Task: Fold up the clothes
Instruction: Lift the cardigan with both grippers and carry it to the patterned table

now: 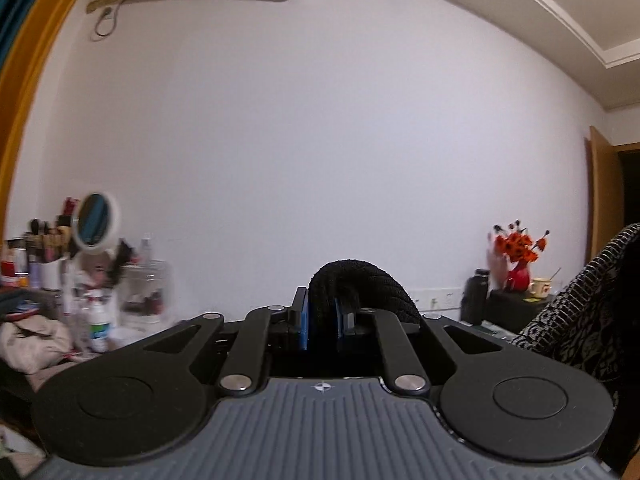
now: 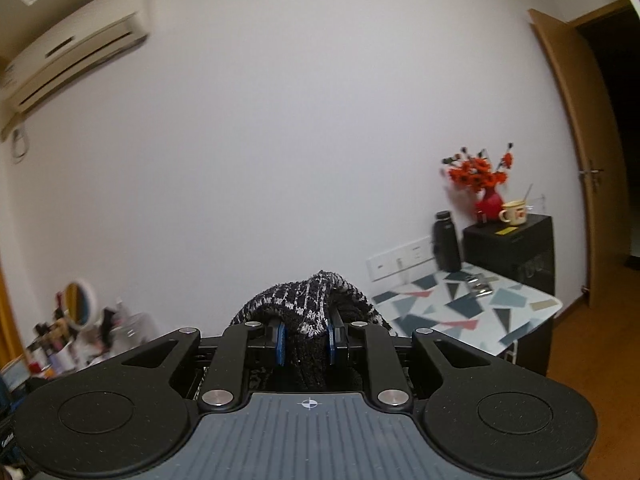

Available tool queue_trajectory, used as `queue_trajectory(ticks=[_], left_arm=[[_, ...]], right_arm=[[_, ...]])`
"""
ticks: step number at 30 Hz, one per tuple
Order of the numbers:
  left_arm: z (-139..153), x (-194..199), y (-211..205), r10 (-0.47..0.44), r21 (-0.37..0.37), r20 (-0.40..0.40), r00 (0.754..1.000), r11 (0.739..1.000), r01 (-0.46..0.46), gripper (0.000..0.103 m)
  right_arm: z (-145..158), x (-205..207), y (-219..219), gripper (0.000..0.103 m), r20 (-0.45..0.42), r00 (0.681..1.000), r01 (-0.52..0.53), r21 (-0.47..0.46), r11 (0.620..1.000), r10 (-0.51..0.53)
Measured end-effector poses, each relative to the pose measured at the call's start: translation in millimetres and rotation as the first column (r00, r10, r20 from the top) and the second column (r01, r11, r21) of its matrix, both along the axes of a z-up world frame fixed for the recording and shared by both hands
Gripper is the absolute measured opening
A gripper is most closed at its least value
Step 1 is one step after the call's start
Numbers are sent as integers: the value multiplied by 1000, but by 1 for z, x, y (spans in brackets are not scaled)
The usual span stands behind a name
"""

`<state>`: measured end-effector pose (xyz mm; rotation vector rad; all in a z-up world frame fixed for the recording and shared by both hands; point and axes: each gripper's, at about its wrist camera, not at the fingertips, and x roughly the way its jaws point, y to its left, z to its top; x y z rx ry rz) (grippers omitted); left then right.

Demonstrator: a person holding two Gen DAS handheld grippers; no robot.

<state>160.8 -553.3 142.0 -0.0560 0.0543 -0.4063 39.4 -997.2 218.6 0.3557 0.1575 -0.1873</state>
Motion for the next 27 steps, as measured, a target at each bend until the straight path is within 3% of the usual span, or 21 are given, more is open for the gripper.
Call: queue_trajectory(ticks=[8,13,18,27], left_arm=[[-29,104,-94,-29,13,-13,999,999,29,13],[-33,191,-156,-22,2,-44,999,1000,22,13],[-38,264,-217,-14,77,-53,998,997,18,13],[-64,389,-286,90,119,-209,974,991,-66,13]], right_arm=[[-20,89,-97,17,-39,998,56,25,998,-55],[-45,182,-156,17,-144,988,59,87,995,-46],[-64,268,-204,17,-193,980,57,89,994,-39],[-94,436,-268,17,-266,963,-7,109,994,36]])
